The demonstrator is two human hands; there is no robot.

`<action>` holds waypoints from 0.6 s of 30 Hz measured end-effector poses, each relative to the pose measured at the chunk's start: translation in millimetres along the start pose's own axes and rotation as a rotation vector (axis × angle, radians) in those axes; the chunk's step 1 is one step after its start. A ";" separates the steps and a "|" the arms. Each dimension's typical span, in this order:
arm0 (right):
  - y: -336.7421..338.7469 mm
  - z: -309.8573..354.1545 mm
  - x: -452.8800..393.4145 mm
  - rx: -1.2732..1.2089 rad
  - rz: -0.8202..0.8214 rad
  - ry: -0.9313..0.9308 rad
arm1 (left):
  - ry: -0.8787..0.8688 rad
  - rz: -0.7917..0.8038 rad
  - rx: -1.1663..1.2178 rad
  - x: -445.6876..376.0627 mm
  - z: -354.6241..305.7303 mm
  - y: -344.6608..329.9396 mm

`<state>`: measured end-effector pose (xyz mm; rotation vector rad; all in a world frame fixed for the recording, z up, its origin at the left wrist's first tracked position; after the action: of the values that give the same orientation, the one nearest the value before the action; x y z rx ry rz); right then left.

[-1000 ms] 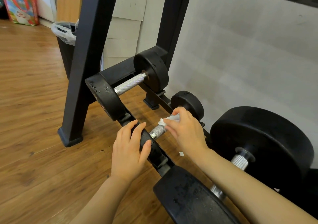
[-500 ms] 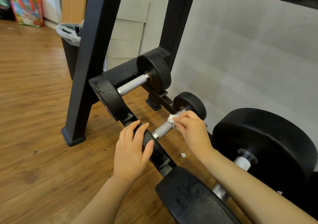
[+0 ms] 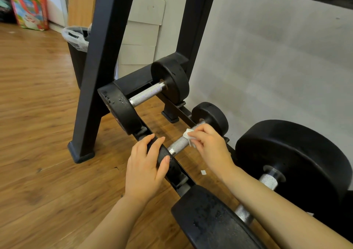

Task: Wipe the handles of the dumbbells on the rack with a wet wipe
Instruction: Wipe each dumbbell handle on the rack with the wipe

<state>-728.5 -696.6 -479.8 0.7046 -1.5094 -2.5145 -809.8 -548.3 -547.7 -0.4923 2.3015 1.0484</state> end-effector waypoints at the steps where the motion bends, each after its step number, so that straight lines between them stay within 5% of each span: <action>1: 1.7 -1.2 -1.1 0.010 -0.013 -0.011 | 0.001 0.000 0.002 -0.4 -0.1 0.0; 18: -5.3 4.5 2.0 0.082 0.003 -0.020 | 0.006 -0.008 0.014 -1.0 0.9 -0.8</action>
<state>-731.6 -691.0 -483.2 0.6897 -1.6276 -2.4773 -808.3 -548.0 -548.1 -0.4989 2.3087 1.0281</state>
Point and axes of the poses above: each hand's wrist, its own x-axis away from the middle knuckle, its own y-axis out of the back of the hand, z = x × y, the point moved 9 cm from there along -x, towards the middle knuckle, and after that the axes turned 14 degrees about -y, right-handed, at the moved point
